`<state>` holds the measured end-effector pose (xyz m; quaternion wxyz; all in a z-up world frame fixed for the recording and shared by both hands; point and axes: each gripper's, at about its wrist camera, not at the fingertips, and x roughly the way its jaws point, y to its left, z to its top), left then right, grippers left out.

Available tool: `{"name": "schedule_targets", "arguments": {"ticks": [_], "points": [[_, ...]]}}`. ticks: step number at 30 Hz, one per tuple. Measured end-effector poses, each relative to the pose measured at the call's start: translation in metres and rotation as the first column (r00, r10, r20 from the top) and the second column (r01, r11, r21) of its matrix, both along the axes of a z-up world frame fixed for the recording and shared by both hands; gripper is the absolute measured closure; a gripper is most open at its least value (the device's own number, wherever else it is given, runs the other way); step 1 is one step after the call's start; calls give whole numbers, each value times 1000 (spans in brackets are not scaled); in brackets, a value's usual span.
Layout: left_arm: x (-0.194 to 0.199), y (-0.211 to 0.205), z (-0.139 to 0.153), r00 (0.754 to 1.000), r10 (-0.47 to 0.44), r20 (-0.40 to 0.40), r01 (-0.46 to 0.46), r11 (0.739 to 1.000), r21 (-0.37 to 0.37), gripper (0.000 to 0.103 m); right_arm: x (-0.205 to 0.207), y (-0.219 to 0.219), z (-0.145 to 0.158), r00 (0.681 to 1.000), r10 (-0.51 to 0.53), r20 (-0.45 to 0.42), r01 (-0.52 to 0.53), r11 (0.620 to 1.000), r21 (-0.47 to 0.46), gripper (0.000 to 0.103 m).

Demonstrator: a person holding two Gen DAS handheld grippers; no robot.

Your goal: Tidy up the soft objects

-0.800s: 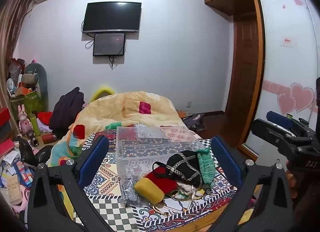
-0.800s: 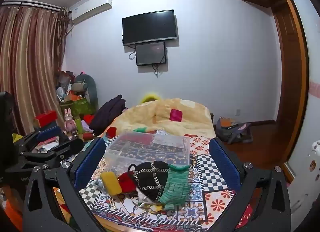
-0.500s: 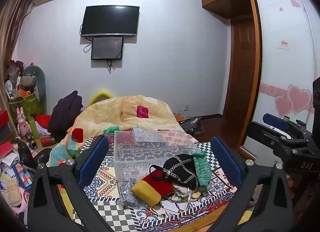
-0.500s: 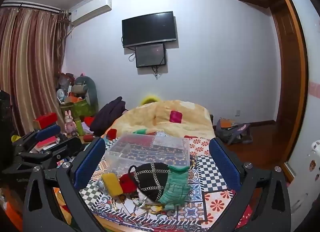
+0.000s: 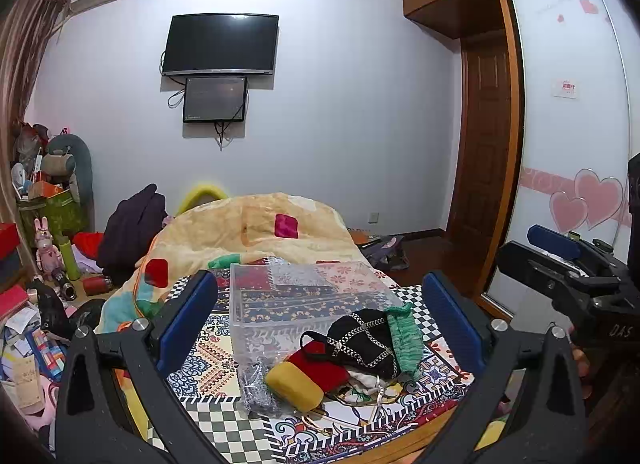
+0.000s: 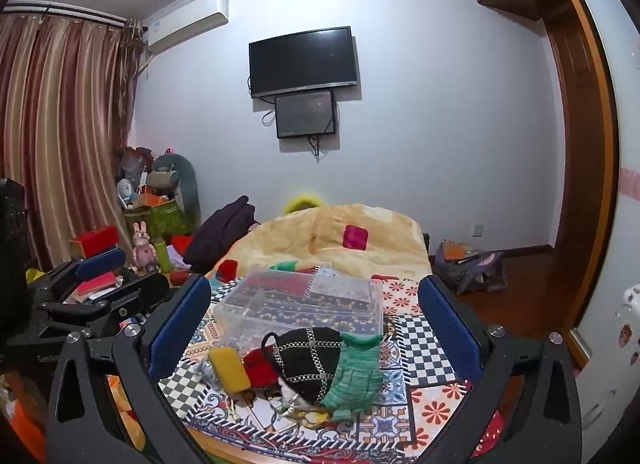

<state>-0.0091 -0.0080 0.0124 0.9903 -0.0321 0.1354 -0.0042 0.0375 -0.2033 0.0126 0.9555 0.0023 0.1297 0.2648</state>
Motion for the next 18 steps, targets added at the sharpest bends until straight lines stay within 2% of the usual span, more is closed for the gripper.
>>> {"name": "schedule_targets", "arguments": {"ticks": [18], "points": [[2, 1, -4, 1000, -2, -6, 2, 1000, -8, 0, -2, -1, 0, 1000, 2, 7, -2, 1000, 4, 0]]}}
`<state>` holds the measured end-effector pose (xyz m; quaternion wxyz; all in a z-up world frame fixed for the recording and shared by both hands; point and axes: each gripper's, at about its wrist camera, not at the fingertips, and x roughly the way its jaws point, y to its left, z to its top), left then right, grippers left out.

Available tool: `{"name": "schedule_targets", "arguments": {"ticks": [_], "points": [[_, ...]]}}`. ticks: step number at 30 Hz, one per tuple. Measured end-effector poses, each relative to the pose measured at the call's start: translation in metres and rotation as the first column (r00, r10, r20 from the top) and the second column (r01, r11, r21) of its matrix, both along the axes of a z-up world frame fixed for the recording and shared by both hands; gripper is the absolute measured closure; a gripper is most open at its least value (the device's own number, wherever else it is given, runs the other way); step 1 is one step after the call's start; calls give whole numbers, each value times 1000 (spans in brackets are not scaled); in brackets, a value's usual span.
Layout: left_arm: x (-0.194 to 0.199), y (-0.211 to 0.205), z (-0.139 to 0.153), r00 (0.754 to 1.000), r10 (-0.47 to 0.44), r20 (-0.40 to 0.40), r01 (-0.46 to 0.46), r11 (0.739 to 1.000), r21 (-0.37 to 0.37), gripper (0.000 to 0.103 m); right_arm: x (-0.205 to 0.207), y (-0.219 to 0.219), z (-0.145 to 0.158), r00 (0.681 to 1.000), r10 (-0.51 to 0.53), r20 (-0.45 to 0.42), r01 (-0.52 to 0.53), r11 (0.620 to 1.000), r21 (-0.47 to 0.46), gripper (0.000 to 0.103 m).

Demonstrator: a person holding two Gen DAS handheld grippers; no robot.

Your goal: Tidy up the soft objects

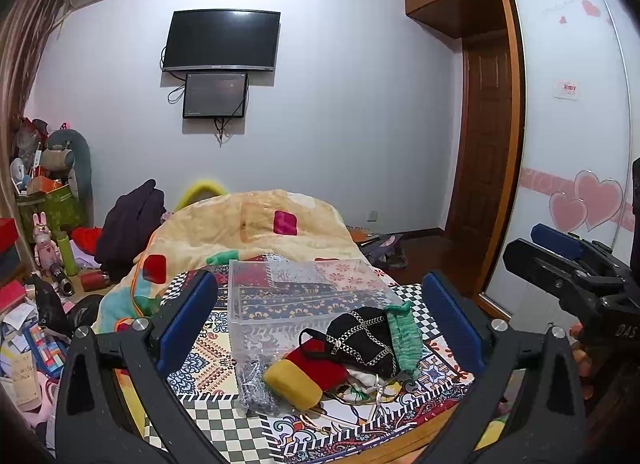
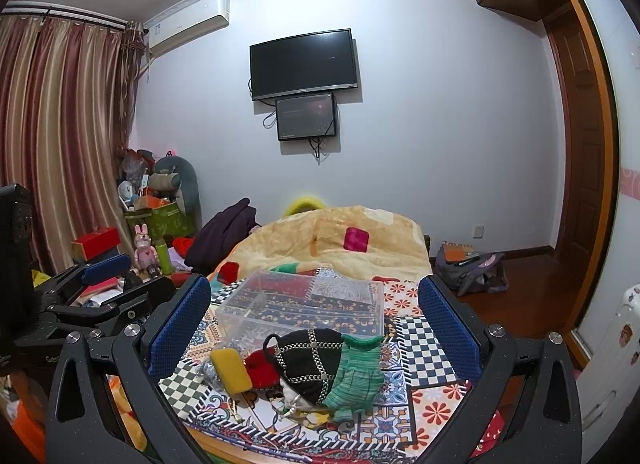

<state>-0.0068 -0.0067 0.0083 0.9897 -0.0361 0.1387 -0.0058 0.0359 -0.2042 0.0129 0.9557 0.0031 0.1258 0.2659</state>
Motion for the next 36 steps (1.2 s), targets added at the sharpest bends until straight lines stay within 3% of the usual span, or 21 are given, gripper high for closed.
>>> {"name": "schedule_targets", "arguments": {"ticks": [36], "points": [[1, -1, 1, 1000, -10, -7, 10, 1000, -5, 0, -1, 1, 2, 1000, 2, -4, -2, 1000, 7, 0]]}}
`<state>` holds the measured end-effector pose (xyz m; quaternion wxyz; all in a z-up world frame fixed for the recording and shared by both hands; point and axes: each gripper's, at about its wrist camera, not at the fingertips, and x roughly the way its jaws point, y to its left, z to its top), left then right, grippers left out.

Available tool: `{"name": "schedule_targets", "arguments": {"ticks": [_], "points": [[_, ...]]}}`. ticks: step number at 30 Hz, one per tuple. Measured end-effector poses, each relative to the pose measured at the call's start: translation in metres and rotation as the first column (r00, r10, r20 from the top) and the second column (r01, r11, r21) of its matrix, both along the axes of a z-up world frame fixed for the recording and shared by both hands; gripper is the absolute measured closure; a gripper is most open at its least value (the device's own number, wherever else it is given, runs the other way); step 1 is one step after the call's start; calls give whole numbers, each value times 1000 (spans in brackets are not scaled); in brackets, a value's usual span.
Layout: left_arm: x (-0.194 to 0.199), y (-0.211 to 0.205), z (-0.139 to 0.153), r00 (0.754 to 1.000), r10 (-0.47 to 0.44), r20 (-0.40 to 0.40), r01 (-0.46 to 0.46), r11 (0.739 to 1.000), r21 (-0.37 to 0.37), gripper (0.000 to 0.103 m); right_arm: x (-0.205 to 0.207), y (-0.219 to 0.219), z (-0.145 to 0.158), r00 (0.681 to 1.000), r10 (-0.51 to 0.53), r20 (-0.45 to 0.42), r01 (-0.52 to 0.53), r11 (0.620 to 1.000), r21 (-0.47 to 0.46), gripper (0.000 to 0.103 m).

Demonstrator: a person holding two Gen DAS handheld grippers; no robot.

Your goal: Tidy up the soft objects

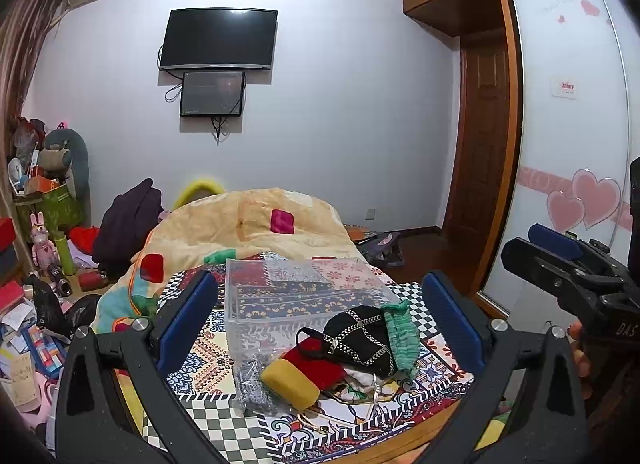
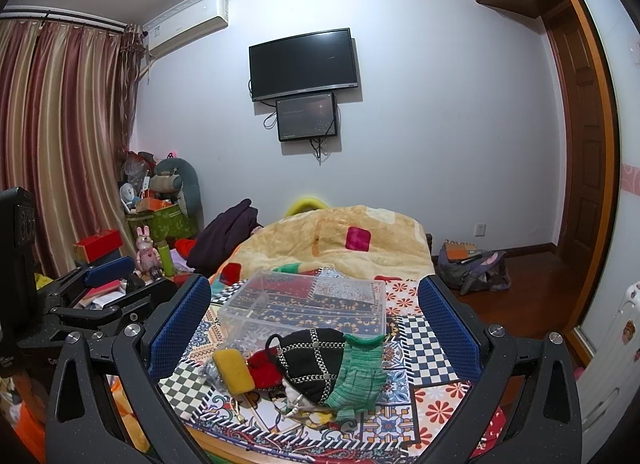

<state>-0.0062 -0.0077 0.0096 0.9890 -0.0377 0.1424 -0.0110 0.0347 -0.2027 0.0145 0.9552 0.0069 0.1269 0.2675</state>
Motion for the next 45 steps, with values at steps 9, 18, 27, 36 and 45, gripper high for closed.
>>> {"name": "schedule_targets", "arguments": {"ticks": [9, 18, 27, 36, 45], "points": [[0, 1, 0, 1000, 0, -3, 0, 1000, -4, 0, -1, 0, -1, 1000, -3, 0, 3, 1000, -1, 0], [19, 8, -19, 997, -9, -76, 7, 1000, -25, 0, 12, -3, -12, 999, -13, -31, 12, 999, -36, 0], [48, 10, -68, 980, 7, -197, -2, 1000, 23, 16, 46, -4, -50, 987, -34, -156, 22, 996, -81, 0], [82, 23, -110, 948, -15, -317, 6, 1000, -29, 31, 76, -7, -87, 952, -27, -306, -5, 995, -104, 18], [98, 38, -143, 916, -28, -400, 5, 998, -57, 60, 98, 0, -121, 895, 10, -447, -57, 994, -93, 37]]}}
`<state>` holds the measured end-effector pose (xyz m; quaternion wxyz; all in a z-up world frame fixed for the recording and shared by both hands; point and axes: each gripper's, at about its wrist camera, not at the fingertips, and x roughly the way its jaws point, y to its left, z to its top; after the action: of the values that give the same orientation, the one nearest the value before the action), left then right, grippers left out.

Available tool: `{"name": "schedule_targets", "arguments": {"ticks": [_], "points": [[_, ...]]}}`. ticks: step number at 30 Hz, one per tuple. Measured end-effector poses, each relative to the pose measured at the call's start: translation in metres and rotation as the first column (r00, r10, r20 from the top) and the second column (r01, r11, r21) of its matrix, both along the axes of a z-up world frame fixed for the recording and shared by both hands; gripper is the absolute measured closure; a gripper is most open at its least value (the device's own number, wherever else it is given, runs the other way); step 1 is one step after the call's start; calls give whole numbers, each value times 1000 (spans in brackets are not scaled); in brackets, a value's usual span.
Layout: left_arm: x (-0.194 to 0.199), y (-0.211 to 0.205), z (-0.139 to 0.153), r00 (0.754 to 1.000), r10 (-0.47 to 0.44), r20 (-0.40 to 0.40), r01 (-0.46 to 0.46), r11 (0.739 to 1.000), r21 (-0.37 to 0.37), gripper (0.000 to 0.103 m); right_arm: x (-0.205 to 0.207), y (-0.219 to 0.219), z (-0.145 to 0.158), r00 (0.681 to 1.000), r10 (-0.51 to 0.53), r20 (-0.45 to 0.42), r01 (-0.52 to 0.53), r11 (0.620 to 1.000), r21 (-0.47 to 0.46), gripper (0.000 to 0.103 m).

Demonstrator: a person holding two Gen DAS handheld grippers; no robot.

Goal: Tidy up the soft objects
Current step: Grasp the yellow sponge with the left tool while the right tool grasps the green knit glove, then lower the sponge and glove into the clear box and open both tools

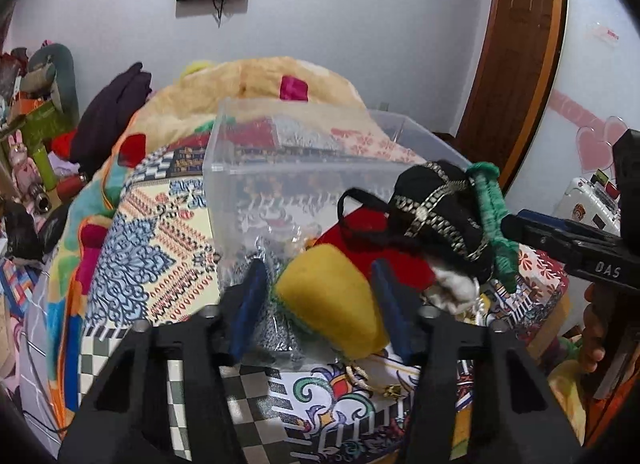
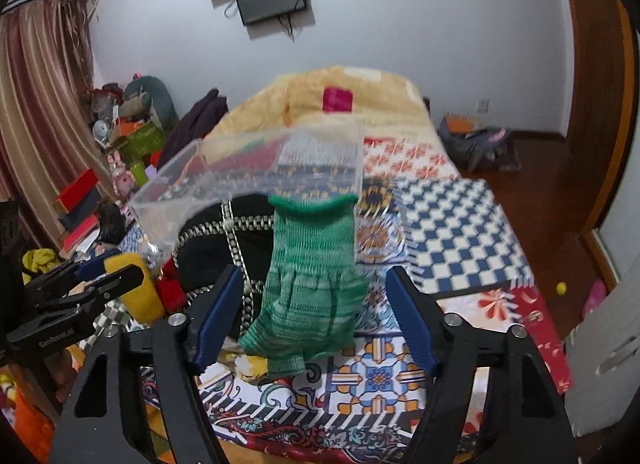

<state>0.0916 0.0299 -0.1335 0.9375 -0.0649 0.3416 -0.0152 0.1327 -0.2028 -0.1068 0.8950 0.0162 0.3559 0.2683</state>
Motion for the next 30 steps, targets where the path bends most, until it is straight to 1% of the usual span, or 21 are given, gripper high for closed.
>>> {"name": "schedule_targets", "arguments": {"ticks": [1, 2, 3, 4, 5, 6, 8, 9, 11, 14, 19, 25, 30], "points": [[0, 0, -2, 1000, -4, -2, 4, 1000, -4, 60, 0, 3, -3, 1000, 8, -10, -8, 1000, -5, 41], [-1, 0, -2, 1000, -6, 2, 6, 1000, -6, 61, 1, 6, -5, 1000, 13, -16, -13, 1000, -10, 49], [-1, 0, -2, 1000, -5, 9, 5, 1000, -5, 62, 1, 10, -6, 1000, 21, -23, -21, 1000, -18, 54], [-3, 0, 0, 1000, -5, 16, 5, 1000, -1, 63, 0, 11, -7, 999, 26, -24, -27, 999, -24, 61], [-4, 0, 1, 1000, -4, 22, 4, 1000, 1, 63, -1, 13, -6, 999, 28, -21, -29, 999, -26, 66], [-5, 0, 3, 1000, -1, 28, 1, 1000, 2, 63, -2, 14, -5, 999, 30, -15, -30, 999, -28, 68], [-8, 1, 8, 999, 3, 41, -3, 1000, -1, 64, -4, 13, -3, 1000, 31, -4, -31, 999, -27, 76], [-10, 2, 10, 999, 3, 48, -3, 1000, -7, 64, -2, 11, -3, 1000, 30, 4, -29, 999, -26, 77], [-13, 4, 17, 998, 4, 66, -3, 1000, -25, 64, 0, 10, 0, 1000, 25, 14, -25, 999, -22, 84], [-20, 6, 31, 995, 8, 100, -4, 999, -37, 64, -2, 3, 8, 999, 17, 41, -17, 1000, 4, 87], [-25, 7, 54, 988, 21, 153, -19, 1000, -15, 64, -8, -4, 31, 995, 2, 97, -6, 999, 47, 89], [-20, 12, 84, 977, 27, 211, -31, 999, 15, 64, -12, 10, 64, 983, 9, 186, -18, 999, 46, 89], [-1, 14, 104, 970, 32, 241, -40, 999, 28, 64, 2, 24, 81, 973, 26, 228, -39, 998, 53, 89]]}}
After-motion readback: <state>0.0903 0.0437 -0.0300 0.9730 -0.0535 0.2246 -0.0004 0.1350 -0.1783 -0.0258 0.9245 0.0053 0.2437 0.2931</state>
